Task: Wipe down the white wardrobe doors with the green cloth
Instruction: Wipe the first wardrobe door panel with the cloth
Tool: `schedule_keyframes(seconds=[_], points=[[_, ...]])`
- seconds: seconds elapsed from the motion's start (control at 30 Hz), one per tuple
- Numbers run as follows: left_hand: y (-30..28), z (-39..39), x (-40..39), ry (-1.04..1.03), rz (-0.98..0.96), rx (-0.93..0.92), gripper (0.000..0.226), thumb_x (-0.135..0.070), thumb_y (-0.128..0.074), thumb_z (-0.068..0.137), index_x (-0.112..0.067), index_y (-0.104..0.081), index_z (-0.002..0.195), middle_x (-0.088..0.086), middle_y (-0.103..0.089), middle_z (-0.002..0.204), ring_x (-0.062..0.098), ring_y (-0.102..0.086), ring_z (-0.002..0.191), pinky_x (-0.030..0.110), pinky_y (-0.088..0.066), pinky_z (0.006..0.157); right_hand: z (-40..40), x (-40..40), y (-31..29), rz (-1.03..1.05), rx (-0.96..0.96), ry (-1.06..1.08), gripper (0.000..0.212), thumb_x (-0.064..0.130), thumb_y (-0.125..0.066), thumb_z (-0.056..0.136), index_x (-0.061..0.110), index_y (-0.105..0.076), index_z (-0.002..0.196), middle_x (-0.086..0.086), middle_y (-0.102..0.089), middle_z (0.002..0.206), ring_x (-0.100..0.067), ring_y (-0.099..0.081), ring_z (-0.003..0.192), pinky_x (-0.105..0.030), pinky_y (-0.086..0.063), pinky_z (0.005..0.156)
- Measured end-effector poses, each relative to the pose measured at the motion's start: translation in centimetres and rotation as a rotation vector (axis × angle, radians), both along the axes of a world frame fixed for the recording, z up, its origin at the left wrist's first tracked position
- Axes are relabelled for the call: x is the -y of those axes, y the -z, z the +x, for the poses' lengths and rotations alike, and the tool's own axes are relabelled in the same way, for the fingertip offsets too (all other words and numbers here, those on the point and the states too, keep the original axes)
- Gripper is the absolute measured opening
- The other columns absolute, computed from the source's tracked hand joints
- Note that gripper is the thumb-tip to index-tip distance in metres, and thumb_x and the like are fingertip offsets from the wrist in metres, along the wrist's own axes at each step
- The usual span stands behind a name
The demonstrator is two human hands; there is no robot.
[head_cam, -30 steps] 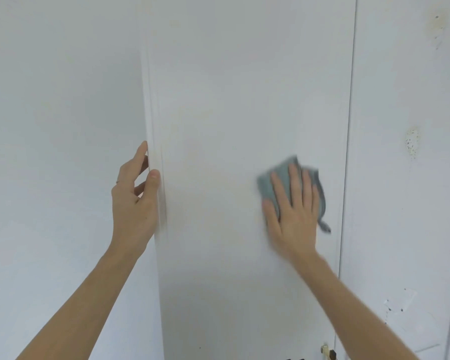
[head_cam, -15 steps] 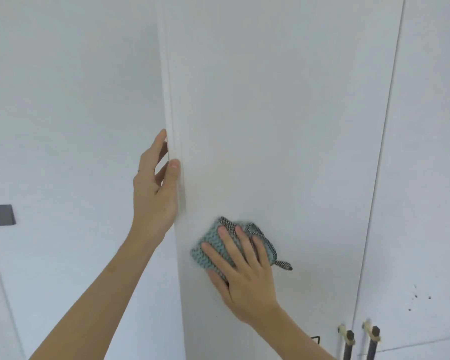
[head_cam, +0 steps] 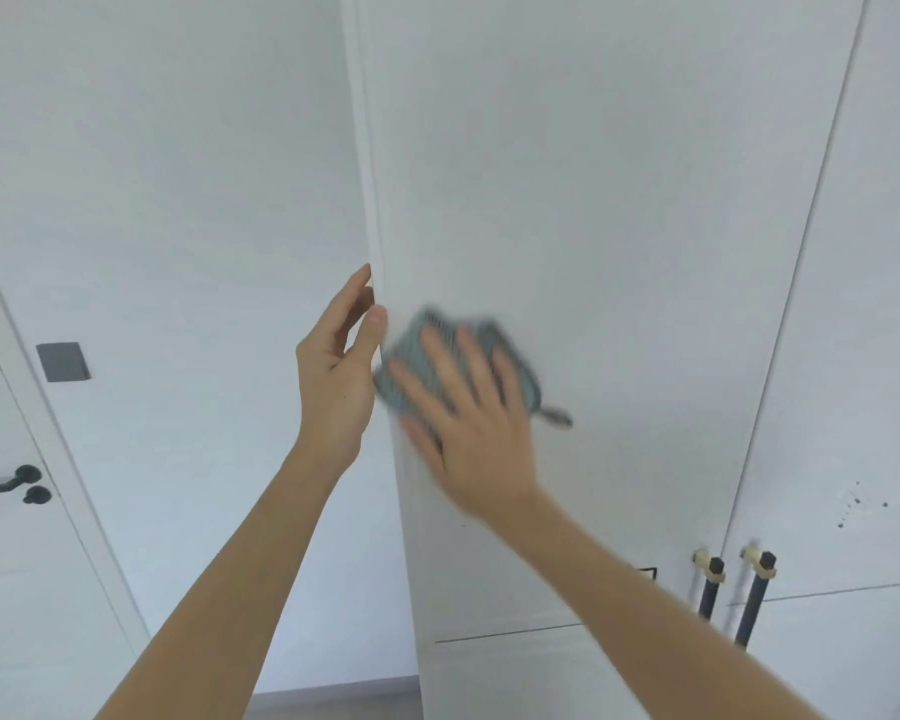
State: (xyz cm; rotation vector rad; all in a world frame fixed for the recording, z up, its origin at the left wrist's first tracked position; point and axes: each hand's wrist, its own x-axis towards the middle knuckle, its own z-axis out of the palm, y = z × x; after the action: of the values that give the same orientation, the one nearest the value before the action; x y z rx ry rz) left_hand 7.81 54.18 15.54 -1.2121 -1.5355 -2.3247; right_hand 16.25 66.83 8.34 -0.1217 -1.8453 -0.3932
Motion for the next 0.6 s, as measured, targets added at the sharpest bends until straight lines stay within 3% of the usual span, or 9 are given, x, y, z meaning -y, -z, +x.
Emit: schedule_keyframes(seconds=[0.07, 0.13, 0.23, 0.4, 0.5, 0.6], points=[[1.1, -0.2, 0.3, 0.022, -0.034, 0.033, 0.040, -0.024, -0.066, 0.102, -0.028, -0.064, 0.142, -0.005, -0.068, 0.139, 0.017, -0.057, 0.138, 0.046, -0.042, 0.120, 0.8, 0.0, 8.9, 0.033, 0.133, 0.002, 0.051, 0.044, -0.056, 0.103, 0.038, -0.045, 0.153, 0.006, -0.031, 0.165, -0.020, -0.021, 0.156, -0.047, -0.033, 0.118], [2.2, -0.3, 0.6, 0.026, -0.063, 0.044, 0.046, -0.028, -0.068, 0.099, -0.029, -0.063, 0.144, -0.003, -0.068, 0.139, 0.019, -0.056, 0.139, 0.048, -0.042, 0.119, 1.5, -0.8, 12.5, 0.096, 0.211, 0.011, 0.050, 0.046, -0.057, 0.102, 0.041, -0.047, 0.151, 0.010, -0.031, 0.165, -0.018, -0.026, 0.154, -0.045, -0.038, 0.114], [3.3, -0.2, 1.0, 0.039, -0.101, 0.039, 0.049, -0.034, -0.071, 0.097, -0.030, -0.062, 0.145, -0.002, -0.068, 0.139, 0.021, -0.057, 0.138, 0.049, -0.042, 0.119, 1.4, -1.4, 7.6, 0.141, 0.189, 0.005, 0.048, 0.047, -0.055, 0.103, 0.043, -0.046, 0.150, 0.010, -0.035, 0.163, -0.017, -0.027, 0.153, -0.042, -0.030, 0.120], [3.8, -0.2, 1.4, 0.059, -0.100, 0.084, 0.049, -0.038, -0.075, 0.092, -0.034, -0.066, 0.140, 0.001, -0.069, 0.137, 0.022, -0.058, 0.138, 0.049, -0.043, 0.118, 0.3, -1.3, -5.7, -0.017, -0.116, 0.042, 0.046, 0.045, -0.048, 0.106, 0.035, -0.047, 0.152, 0.000, -0.038, 0.162, -0.027, -0.031, 0.153, -0.050, -0.024, 0.123], [4.1, -0.4, 1.3, 0.084, -0.118, 0.068, 0.056, -0.039, -0.074, 0.093, -0.028, -0.062, 0.146, 0.000, -0.066, 0.142, 0.021, -0.054, 0.142, 0.050, -0.041, 0.120, -0.6, 0.1, -3.7, -0.132, -0.175, 0.062, 0.048, 0.041, -0.047, 0.107, 0.031, -0.044, 0.154, -0.003, -0.032, 0.165, -0.029, -0.024, 0.155, -0.051, -0.020, 0.124], [5.5, -0.9, 1.5, 0.079, -0.124, 0.070, 0.055, -0.036, -0.073, 0.094, -0.027, -0.061, 0.147, -0.001, -0.066, 0.144, 0.020, -0.054, 0.142, 0.050, -0.041, 0.120, -1.2, 1.5, 6.4, -0.197, -0.102, 0.005, 0.048, 0.041, -0.049, 0.106, 0.032, -0.045, 0.153, 0.000, -0.025, 0.167, -0.026, -0.018, 0.156, -0.049, -0.017, 0.125]])
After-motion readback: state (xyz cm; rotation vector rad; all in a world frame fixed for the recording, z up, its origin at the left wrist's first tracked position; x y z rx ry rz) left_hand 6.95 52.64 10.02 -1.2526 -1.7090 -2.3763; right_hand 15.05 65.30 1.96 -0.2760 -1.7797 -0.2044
